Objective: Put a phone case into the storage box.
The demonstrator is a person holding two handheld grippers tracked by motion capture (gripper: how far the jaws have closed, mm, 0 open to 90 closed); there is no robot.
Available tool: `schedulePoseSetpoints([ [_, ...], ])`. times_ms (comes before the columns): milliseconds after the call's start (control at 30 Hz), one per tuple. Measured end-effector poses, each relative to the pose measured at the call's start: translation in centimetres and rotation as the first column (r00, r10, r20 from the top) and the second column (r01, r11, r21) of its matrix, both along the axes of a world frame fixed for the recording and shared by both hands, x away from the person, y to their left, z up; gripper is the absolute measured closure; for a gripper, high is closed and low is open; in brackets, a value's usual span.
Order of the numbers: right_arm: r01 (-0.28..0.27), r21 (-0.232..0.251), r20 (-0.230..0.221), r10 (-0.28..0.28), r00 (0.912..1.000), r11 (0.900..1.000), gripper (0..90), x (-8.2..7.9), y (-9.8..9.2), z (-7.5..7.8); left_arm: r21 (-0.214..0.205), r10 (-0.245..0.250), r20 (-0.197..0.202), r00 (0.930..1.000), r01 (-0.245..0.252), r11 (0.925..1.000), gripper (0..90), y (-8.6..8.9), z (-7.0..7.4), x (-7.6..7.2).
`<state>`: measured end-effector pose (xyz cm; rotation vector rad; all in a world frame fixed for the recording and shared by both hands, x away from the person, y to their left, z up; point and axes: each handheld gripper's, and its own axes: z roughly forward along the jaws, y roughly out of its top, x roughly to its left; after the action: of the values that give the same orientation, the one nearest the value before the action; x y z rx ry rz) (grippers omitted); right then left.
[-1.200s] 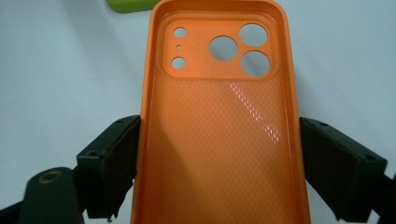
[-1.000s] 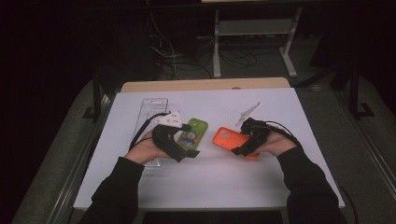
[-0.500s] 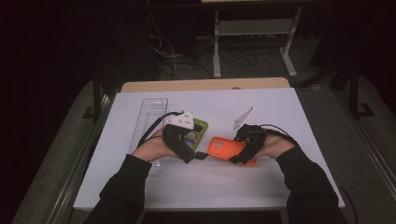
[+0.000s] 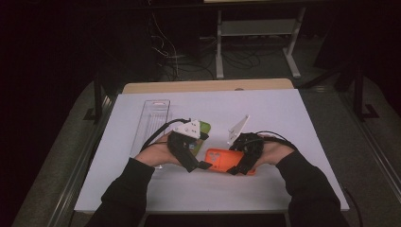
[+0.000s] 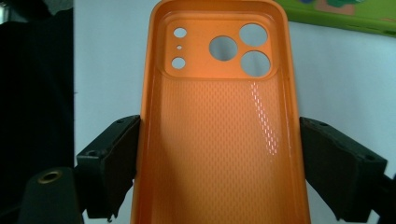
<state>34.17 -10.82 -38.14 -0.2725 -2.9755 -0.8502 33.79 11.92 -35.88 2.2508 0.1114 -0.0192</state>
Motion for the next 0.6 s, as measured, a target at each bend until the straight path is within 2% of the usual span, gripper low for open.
schedulePoseSetpoints([
  [67,-0.011,-0.004,0.002,0.011,0.9999,0.9999,15.1,-0.2,0.2,0.1,0.009,-0.005,-0.001,1.0000,0.005,1.0000,0.0,-0.1,-0.2,0.0],
  [200,-0.034,0.010,-0.004,0.034,0.9994,0.9994,15.1,-0.5,0.6,0.4,0.059,-0.030,0.004,0.9995,0.030,0.9978,0.0,-0.5,-0.6,-0.3],
  [300,-0.047,0.026,-0.020,0.048,0.9986,0.9985,15.1,-0.7,0.8,0.6,0.062,-0.043,0.007,0.9990,0.043,0.9971,0.0,-0.7,-0.7,-0.5],
  [500,-0.066,0.035,-0.007,0.066,0.9978,0.9972,15.1,-0.9,1.1,0.9,0.099,-0.075,0.018,0.9970,0.073,0.9924,0.0,-0.9,-1.0,-0.6],
  [600,-0.082,0.044,-0.001,0.082,0.9966,0.9956,15.1,-1.0,1.2,1.2,0.120,-0.080,-0.001,0.9968,0.079,0.9896,0.0,-1.2,-1.4,-0.8],
])
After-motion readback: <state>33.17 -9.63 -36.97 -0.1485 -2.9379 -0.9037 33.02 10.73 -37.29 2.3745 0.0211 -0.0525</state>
